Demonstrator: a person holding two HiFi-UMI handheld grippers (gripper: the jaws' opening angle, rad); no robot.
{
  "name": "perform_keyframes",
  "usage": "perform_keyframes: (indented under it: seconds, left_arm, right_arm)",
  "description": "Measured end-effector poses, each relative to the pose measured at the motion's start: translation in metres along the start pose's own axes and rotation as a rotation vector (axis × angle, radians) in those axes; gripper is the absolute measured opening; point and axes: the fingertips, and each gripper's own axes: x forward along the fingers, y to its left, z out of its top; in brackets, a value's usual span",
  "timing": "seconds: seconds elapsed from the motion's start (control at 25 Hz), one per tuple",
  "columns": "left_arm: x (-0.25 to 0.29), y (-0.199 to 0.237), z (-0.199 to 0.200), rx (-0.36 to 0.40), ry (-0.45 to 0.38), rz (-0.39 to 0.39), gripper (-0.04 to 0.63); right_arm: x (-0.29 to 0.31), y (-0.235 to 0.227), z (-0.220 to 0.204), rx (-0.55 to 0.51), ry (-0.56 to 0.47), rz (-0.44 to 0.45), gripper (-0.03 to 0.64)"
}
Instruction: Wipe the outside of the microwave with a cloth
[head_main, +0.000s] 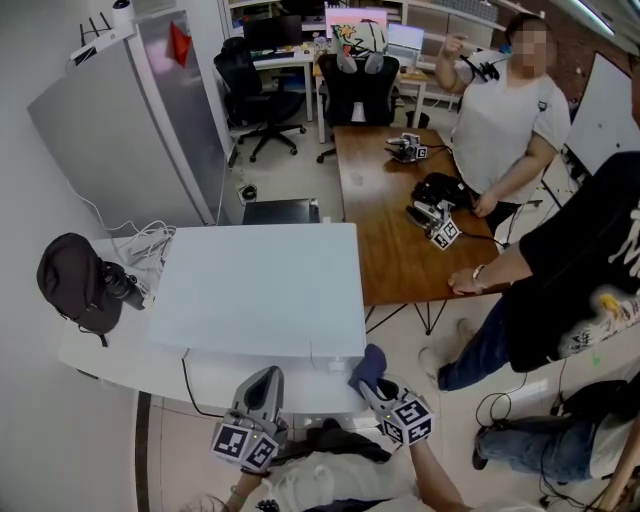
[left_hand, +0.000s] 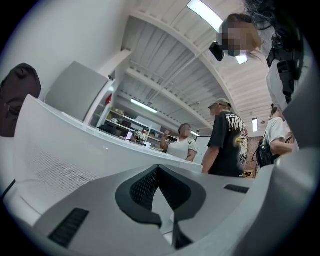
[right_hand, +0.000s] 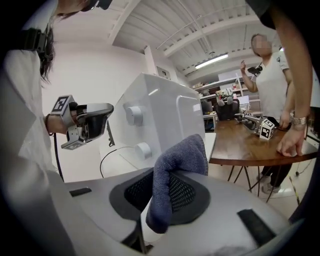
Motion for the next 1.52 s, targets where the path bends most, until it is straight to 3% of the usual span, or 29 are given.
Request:
perform_keyframes:
  seconds: [0.16,0.4,0.64,0.8,0.92,1.2,1.52]
  left_arm:
    - [-0.008,0.002,-0.001,0.009,-0.001,0.005,-0.014]
    - [-0.024,0.006,0.006,0.030,-0.023,-0.020,-0.014]
    - [-0.063,0.003,0.022,0.077,-0.044,-0.143,-0.014]
    - [-0.120,-0.004,0.030,0.119,-0.056,-0.253,-0.014]
    - [-0.171,-0.002,0.032,0.115,-0.039,-0.293,-0.014]
    - [-0.259,0.012,0.046,0.032,-0.059,-0.246,-0.014]
    - [-0.322,0.001,0.039,0.025,-0.058,-0.200,-0.014]
  right_arm:
    - [-0.013,-0.004,0.023,-0.005,-0.061,-0.105,0.067]
    - [-0.045,0.025,0.079,-0.042,-0.181,-0.169,0.067]
    - [-0.065,0.112,0.098,-0.025,-0.285,-0.211,0.067]
    - [-0.075,0.177,0.095,-0.017,-0.336,-0.297,0.067]
    - [-0.076,0.230,0.087,-0.009,-0.345,-0.345,0.067]
    - [-0.100,0.336,0.077,-0.058,-0.308,-0.317,0.067]
    - [-0.128,0.385,0.044,0.028,-0.315,-0.269,0.067]
